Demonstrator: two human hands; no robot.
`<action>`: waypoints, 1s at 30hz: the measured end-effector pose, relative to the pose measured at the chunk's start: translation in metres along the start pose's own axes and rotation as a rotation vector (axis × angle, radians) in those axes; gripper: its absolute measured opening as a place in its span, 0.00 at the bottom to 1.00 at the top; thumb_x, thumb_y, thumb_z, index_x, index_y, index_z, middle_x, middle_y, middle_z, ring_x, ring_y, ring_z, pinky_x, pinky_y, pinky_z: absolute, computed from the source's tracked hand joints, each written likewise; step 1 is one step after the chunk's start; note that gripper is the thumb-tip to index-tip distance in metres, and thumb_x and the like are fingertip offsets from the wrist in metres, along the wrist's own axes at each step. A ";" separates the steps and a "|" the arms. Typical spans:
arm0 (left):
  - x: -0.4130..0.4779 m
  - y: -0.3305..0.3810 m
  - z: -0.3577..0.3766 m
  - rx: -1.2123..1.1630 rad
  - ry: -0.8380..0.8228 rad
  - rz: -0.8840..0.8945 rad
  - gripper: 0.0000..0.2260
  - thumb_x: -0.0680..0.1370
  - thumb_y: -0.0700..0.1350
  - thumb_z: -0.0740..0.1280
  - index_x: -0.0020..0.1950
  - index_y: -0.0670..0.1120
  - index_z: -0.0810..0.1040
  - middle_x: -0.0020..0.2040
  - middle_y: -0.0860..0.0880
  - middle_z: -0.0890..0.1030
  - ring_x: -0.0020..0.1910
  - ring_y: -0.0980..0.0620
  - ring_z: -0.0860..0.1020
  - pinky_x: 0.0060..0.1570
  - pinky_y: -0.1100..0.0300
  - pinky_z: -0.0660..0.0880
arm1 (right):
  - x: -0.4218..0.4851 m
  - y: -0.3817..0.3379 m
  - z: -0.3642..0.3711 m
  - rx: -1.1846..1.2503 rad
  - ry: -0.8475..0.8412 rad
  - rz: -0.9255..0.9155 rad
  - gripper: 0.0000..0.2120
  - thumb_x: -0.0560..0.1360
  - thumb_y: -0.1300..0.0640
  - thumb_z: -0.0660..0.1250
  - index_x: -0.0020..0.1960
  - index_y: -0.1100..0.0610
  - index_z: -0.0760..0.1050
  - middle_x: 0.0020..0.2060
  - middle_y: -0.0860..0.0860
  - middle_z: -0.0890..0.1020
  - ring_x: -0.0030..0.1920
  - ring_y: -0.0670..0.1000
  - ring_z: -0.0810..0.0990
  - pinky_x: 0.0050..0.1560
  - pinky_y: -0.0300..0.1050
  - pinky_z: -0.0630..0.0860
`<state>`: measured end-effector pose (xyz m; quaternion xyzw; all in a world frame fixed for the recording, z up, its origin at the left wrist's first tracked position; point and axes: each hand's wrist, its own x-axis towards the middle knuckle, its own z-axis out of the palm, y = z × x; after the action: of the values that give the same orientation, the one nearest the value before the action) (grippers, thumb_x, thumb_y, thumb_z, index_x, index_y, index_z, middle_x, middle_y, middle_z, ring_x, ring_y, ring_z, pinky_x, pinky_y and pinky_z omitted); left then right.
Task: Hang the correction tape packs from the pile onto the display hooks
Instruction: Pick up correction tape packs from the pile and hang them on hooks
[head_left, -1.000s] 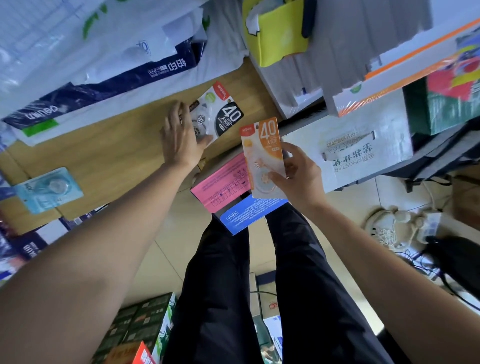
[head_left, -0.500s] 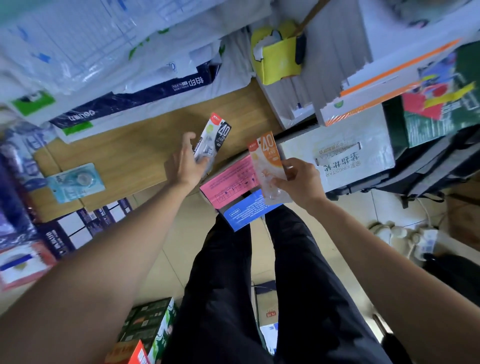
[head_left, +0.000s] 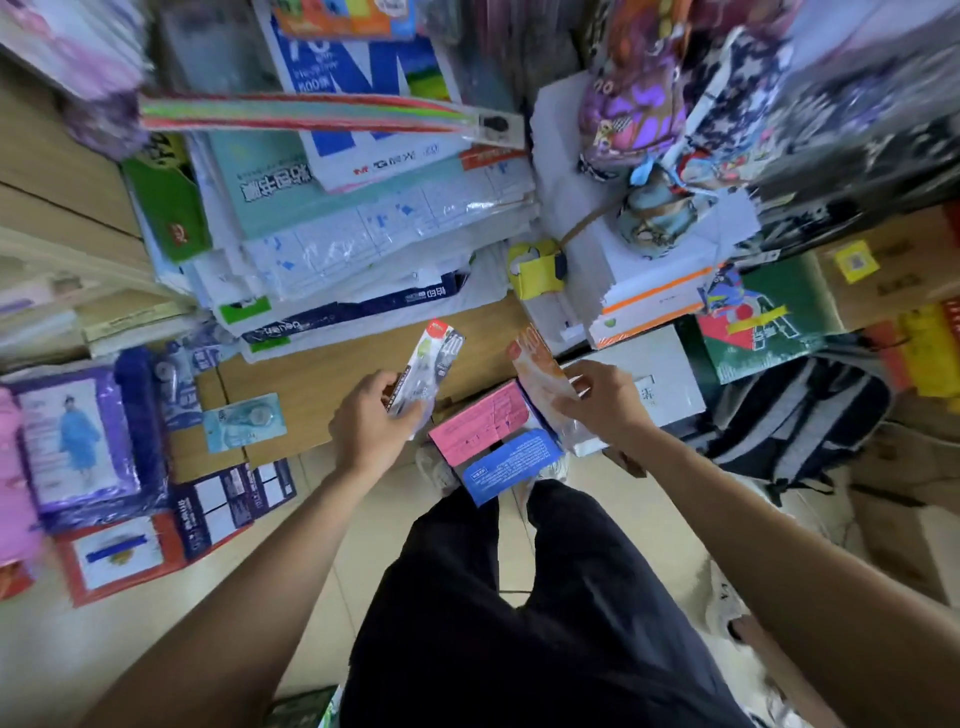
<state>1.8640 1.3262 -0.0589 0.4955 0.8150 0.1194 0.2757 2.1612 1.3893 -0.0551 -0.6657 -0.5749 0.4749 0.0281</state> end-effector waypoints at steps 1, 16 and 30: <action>-0.002 0.006 -0.015 -0.018 0.025 0.022 0.12 0.71 0.51 0.75 0.52 0.49 0.80 0.46 0.52 0.83 0.41 0.49 0.78 0.38 0.58 0.66 | -0.006 -0.010 -0.010 -0.004 0.015 -0.019 0.16 0.69 0.58 0.76 0.56 0.56 0.81 0.39 0.46 0.81 0.35 0.41 0.77 0.32 0.28 0.69; 0.009 0.142 -0.209 -0.378 0.369 0.403 0.14 0.72 0.52 0.77 0.52 0.48 0.79 0.44 0.54 0.82 0.42 0.52 0.79 0.41 0.55 0.74 | -0.109 -0.180 -0.162 0.123 0.479 -0.445 0.10 0.74 0.56 0.74 0.55 0.52 0.81 0.38 0.52 0.83 0.38 0.52 0.79 0.39 0.48 0.76; -0.014 0.269 -0.338 -0.495 0.795 0.597 0.21 0.72 0.56 0.74 0.59 0.46 0.76 0.50 0.49 0.84 0.48 0.46 0.82 0.47 0.45 0.78 | -0.144 -0.312 -0.295 0.251 0.608 -0.971 0.13 0.77 0.64 0.70 0.60 0.53 0.77 0.46 0.39 0.81 0.43 0.33 0.79 0.39 0.24 0.71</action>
<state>1.8768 1.4697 0.3481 0.5420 0.6282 0.5581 0.0093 2.1429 1.5310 0.3750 -0.4242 -0.7196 0.2599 0.4845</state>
